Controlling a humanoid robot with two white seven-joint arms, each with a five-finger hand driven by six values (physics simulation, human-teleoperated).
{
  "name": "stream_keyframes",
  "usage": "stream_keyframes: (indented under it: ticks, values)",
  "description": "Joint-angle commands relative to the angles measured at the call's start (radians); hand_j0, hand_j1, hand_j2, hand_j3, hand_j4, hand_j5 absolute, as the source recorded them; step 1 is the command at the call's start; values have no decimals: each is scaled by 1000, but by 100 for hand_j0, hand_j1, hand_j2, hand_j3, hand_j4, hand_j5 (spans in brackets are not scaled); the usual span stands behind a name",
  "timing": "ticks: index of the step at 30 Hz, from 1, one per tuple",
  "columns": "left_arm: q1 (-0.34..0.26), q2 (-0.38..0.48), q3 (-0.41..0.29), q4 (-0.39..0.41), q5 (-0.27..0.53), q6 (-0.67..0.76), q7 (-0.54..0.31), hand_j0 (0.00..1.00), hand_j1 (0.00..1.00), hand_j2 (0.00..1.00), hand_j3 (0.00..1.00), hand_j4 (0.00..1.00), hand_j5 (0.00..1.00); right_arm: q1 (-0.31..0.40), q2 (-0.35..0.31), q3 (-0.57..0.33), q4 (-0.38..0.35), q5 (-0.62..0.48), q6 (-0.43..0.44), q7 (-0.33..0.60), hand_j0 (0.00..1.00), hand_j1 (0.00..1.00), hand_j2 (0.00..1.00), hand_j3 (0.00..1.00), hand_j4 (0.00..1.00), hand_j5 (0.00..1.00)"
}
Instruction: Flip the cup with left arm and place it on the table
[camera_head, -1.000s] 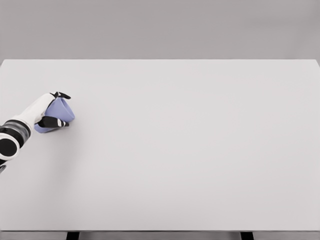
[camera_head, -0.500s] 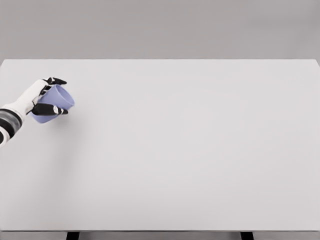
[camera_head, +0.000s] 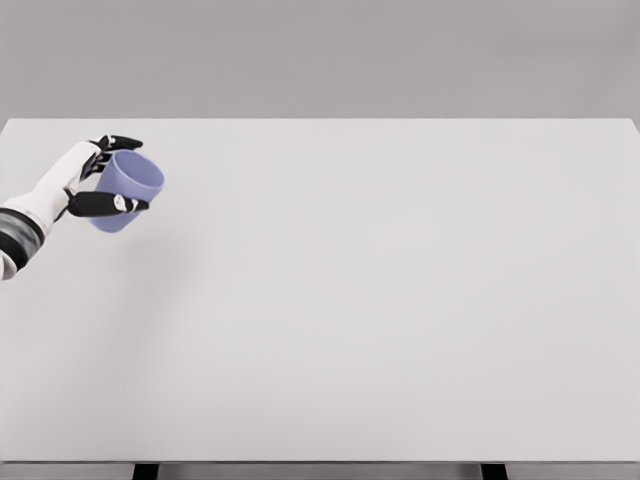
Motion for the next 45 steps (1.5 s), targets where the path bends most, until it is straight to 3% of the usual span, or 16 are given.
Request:
stream_keyframes:
  ticks: [1, 11, 14, 45]
  values:
    - [0, -5, 6, 0, 7, -13, 0, 76, 76, 76, 76, 76, 76, 0, 0, 0, 0, 0, 0, 0, 100, 100, 100, 100, 100, 100]
    - [25, -48, 45, 3, 9, -25, 0, 76, 76, 76, 76, 76, 76, 0, 0, 0, 0, 0, 0, 0, 100, 100, 100, 100, 100, 100]
    - [61, -50, 84, 5, 9, -25, 0, 76, 76, 76, 76, 76, 76, 0, 0, 0, 0, 0, 0, 0, 100, 100, 100, 100, 100, 100]
    - [141, -157, 207, 12, 30, -23, 0, 81, 81, 81, 81, 81, 81, 0, 0, 0, 0, 0, 0, 0, 100, 100, 100, 100, 100, 100]
